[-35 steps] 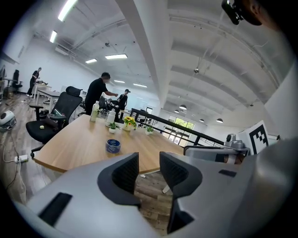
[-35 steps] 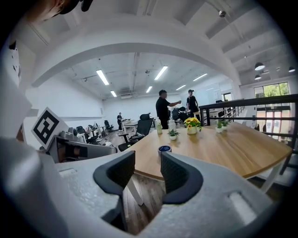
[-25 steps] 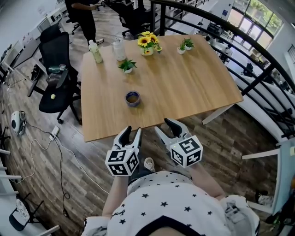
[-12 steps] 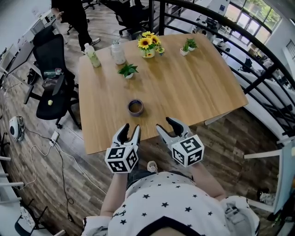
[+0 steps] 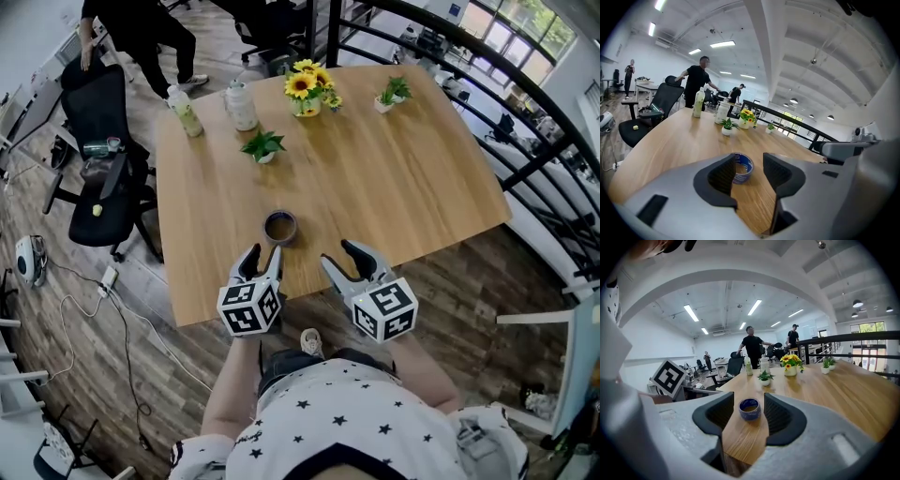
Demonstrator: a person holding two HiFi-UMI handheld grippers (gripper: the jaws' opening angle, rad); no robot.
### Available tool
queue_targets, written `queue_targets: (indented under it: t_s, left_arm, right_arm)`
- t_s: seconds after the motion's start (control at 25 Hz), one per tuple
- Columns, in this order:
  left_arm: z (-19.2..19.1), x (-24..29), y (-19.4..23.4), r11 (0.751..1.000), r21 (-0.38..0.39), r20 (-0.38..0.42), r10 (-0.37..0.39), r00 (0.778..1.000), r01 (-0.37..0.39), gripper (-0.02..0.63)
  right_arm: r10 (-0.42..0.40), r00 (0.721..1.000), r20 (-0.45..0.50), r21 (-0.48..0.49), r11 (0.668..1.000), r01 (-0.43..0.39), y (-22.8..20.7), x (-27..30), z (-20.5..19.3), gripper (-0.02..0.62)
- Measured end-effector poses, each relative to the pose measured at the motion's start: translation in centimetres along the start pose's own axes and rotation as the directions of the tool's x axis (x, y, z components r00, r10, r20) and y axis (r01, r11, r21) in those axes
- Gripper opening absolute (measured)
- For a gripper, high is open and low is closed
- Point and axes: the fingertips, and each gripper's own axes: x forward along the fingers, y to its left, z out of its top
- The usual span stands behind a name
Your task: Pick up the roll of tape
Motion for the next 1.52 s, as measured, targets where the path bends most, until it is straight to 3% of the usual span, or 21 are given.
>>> queue_targets:
  t_s: [0.48, 0.88, 1.52]
  left_arm:
    - [-2.5, 7.2, 5.1, 0.994, -0.019, -0.107, 0.104, 0.989, -0.106, 0.166]
    - [-3.5, 10.9, 7.5, 0.989, 0.001, -0.193, 0.148, 0.970, -0.151, 0.166]
    - [-3.6, 12.3, 7.6, 0.982, 0.027, -0.215, 0.188, 0.958, -0.186, 0.089]
  right_arm:
    - [0.020, 0.999, -0.041, 0.013, 1.000, -0.019, -0.1, 2.4, -0.9, 0.184]
    - [0.039, 0.997, -0.059, 0.027, 0.999, -0.037, 0.2, 3.8, -1.4, 0.184]
    - [0.037, 0.997, -0.063, 0.026, 0.999, -0.036, 0.2, 3.8, -1.6, 0.184]
